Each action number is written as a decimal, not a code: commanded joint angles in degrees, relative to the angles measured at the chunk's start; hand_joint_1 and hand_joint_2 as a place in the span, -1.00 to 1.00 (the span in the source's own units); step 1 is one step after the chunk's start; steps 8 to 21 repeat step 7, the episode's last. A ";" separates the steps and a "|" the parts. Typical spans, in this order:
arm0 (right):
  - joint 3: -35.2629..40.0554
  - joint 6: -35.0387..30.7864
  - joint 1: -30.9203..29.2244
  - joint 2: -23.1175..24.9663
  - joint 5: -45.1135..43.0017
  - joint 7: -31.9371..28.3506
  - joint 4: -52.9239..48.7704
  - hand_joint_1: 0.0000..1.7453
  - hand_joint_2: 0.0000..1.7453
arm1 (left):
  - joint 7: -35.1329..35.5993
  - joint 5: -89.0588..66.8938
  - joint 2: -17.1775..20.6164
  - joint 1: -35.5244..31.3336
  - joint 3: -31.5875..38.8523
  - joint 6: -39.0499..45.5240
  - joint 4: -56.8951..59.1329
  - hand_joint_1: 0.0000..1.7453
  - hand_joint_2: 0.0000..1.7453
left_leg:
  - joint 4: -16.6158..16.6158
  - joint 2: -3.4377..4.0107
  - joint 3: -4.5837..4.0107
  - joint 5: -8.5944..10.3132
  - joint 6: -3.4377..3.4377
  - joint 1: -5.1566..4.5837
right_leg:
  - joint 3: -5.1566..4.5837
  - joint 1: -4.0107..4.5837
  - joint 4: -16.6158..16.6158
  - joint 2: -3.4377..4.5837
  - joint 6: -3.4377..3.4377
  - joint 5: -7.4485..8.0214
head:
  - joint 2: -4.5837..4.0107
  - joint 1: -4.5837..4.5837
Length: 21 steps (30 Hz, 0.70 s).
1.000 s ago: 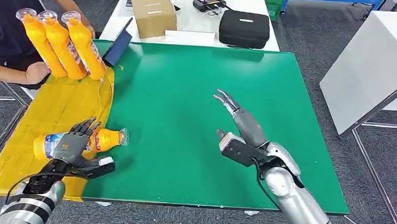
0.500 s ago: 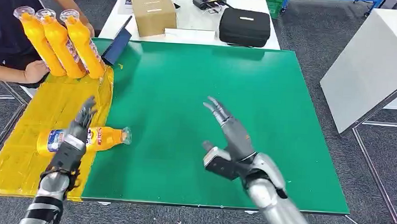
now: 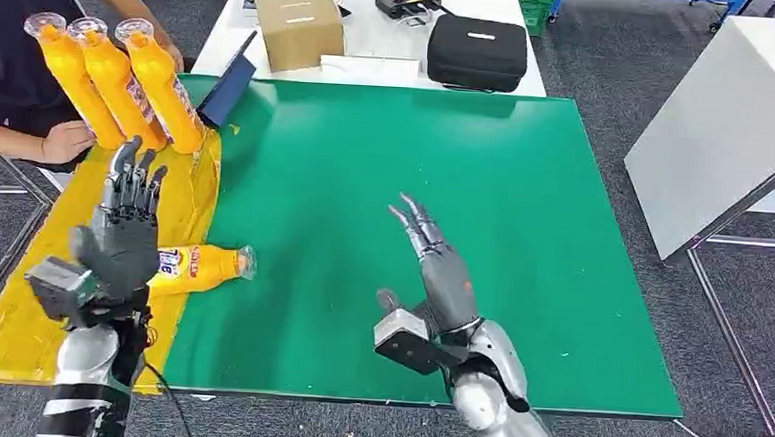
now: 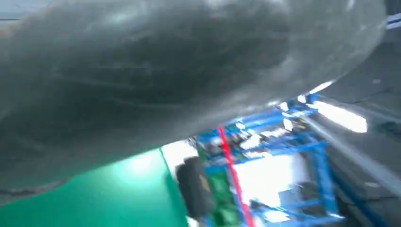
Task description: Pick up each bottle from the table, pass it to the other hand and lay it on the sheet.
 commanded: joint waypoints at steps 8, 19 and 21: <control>0.56 -7.83 8.14 2.37 8.74 -2.25 -3.66 -1.00 -1.00 | -3.67 -0.66 -4.37 13.42 -8.97 -3.26 -8.83 -1.00 -1.00 | -0.01 -0.03 0.37 -0.36 -0.17 0.07 | 0.38 0.04 -0.11 0.14 -0.11 -0.32 | 0.00 0.02; 0.56 -7.83 8.14 2.37 8.74 -2.25 -3.66 -1.00 -1.00 | -3.67 -0.66 -4.37 13.42 -8.97 -3.26 -8.83 -1.00 -1.00 | -0.01 -0.03 0.37 -0.36 -0.17 0.07 | 0.38 0.04 -0.11 0.14 -0.11 -0.32 | 0.00 0.02; 0.56 -7.83 8.14 2.37 8.74 -2.25 -3.66 -1.00 -1.00 | -3.67 -0.66 -4.37 13.42 -8.97 -3.26 -8.83 -1.00 -1.00 | -0.01 -0.03 0.37 -0.36 -0.17 0.07 | 0.38 0.04 -0.11 0.14 -0.11 -0.32 | 0.00 0.02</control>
